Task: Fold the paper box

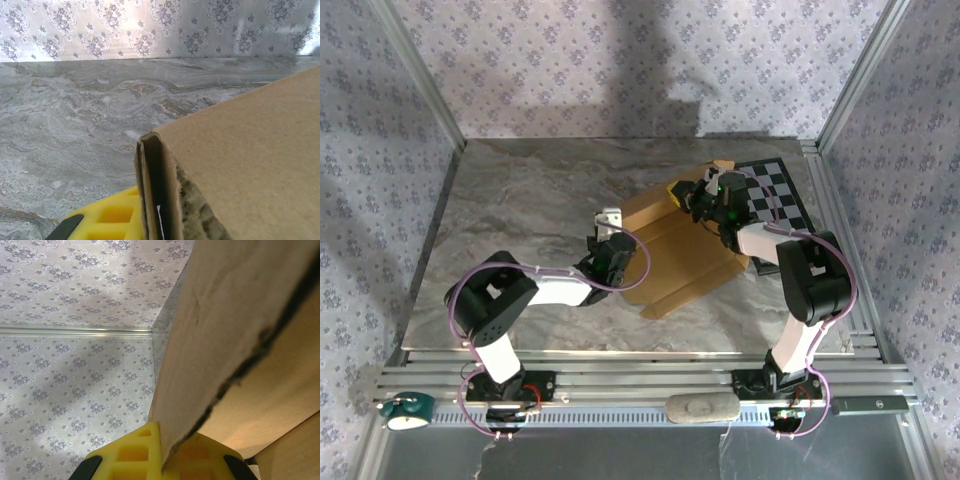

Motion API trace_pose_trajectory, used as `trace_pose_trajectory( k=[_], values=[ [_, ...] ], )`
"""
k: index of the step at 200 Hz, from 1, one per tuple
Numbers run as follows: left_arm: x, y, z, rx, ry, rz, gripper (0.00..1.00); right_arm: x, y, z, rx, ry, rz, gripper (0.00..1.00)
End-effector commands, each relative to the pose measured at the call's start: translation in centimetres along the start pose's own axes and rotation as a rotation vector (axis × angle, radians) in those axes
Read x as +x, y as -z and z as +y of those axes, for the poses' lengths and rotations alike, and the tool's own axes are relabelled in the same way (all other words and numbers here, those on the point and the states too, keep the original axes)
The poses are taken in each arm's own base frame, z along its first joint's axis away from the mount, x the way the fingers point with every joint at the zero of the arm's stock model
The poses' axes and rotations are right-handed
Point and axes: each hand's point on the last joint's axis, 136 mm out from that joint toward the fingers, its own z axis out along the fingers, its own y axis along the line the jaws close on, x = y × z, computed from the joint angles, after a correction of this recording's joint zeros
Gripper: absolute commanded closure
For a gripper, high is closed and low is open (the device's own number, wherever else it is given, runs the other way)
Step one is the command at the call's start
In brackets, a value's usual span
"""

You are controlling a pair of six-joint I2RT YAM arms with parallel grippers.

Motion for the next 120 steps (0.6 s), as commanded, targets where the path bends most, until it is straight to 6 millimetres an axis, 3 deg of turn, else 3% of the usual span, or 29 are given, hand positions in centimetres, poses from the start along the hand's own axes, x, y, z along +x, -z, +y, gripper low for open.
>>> trace_pose_trajectory(
  k=[1, 47, 68, 103, 120],
  values=[
    [1.7, -0.7, 0.7, -0.044, -0.04, 0.038, 0.81, 2.0, 0.2, -1.9, 0.07, -0.034, 0.071, 1.0],
    [3.2, -1.0, 1.0, -0.064, -0.063, 0.073, 0.75, 1.8, 0.0, -1.6, 0.065, -0.033, 0.073, 1.0],
    [3.9, -1.3, 1.3, -0.072, -0.056, 0.099, 0.84, 1.7, 0.0, -1.3, 0.062, -0.033, 0.076, 1.0],
    [4.5, -1.5, 1.9, -0.105, -0.061, 0.128, 0.85, 1.6, 0.1, -1.0, 0.061, -0.032, 0.073, 1.0],
    [4.8, -1.8, 2.3, -0.125, -0.066, 0.146, 0.96, 1.7, 0.1, -1.0, 0.063, -0.034, 0.073, 1.0]
  ],
)
